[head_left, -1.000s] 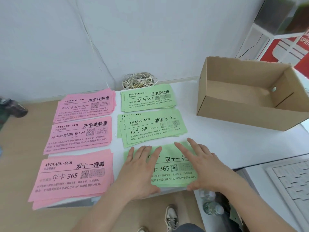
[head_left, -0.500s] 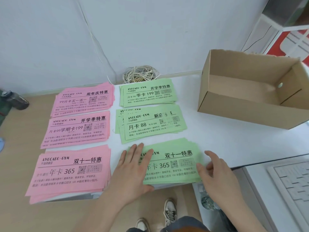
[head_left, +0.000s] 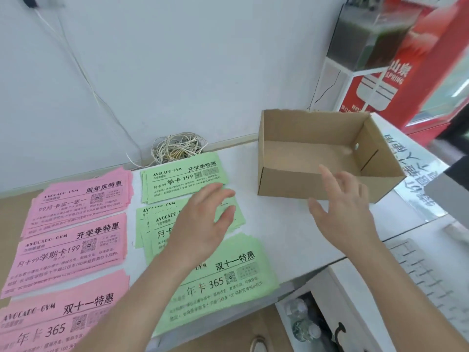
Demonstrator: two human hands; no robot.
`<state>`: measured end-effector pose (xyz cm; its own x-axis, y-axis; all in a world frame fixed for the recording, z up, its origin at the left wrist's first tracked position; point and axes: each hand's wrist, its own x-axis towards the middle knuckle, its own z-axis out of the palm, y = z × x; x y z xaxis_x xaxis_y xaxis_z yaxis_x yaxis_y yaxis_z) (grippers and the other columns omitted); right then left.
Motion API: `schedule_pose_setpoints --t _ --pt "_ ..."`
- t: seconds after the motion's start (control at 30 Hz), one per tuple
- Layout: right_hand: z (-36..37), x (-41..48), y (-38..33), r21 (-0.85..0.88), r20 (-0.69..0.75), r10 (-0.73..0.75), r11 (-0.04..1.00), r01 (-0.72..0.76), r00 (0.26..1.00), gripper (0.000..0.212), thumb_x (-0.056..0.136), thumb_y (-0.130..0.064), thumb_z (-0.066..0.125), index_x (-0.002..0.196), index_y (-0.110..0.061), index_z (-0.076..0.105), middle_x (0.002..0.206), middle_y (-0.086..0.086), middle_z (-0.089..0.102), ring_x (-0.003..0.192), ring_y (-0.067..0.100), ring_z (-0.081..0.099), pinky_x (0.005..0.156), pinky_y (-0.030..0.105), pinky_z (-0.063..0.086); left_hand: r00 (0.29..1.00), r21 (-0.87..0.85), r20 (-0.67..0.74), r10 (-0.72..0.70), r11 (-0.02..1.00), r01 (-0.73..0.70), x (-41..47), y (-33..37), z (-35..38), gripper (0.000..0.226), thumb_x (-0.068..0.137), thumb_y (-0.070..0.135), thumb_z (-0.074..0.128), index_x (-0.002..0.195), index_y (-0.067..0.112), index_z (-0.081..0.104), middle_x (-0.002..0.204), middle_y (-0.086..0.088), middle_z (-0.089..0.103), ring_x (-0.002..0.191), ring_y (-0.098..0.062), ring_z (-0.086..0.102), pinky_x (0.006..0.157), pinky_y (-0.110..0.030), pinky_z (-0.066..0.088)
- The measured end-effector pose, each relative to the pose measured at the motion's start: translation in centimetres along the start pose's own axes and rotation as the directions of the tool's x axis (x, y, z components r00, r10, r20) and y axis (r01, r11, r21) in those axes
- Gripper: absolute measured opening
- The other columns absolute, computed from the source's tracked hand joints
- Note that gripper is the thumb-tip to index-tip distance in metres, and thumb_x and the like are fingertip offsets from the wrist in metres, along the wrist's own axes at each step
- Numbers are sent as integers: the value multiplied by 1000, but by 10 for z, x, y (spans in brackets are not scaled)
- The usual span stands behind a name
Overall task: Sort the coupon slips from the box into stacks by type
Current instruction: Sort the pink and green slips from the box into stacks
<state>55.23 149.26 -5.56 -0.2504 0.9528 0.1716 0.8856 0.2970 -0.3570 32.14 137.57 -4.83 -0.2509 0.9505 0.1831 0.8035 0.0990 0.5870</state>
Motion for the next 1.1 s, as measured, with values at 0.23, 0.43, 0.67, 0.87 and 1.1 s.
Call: schedule_pose_setpoints --t 0.23,0.43,0.67,0.87,1.1 --pt "13 41 35 -79 2 -83 993 83 997 42 85 -11 59 125 -23 59 115 4 61 115 35 44 80 44 51 958 266 283 -43 963 -35 105 49 60 50 90 49 54 136 33 42 142 -9 35 123 -30 43 99 -35 37" --pt "6 41 70 34 -200 -110 992 119 974 28 80 -3 69 104 -17 71 105 6 64 108 34 52 72 40 54 986 209 157 -51 978 17 121 34 83 14 88 34 59 97 26 65 85 0 68 88 -26 61 72 -35 47" --pt "12 53 75 -5 -305 -136 990 141 943 6 80 -11 73 86 -14 74 93 3 66 98 31 54 65 34 51 995 166 98 -31 986 14 118 28 91 13 88 35 58 91 23 65 81 4 71 79 -24 63 70 -37 49" --pt "18 68 90 -70 -387 10 997 -40 922 16 80 1 67 90 -9 75 106 12 67 107 33 45 67 42 50 993 90 87 80 992 -88 92 47 110 15 97 32 43 109 28 51 79 -1 66 71 -27 58 67 -39 46" --pt "13 29 33 100 -159 -218 967 235 963 21 83 -14 64 103 -16 70 103 1 66 105 27 54 81 33 48 981 93 48 186 977 -190 65 73 124 29 94 26 42 122 22 49 79 -5 66 65 -32 58 53 -33 32"
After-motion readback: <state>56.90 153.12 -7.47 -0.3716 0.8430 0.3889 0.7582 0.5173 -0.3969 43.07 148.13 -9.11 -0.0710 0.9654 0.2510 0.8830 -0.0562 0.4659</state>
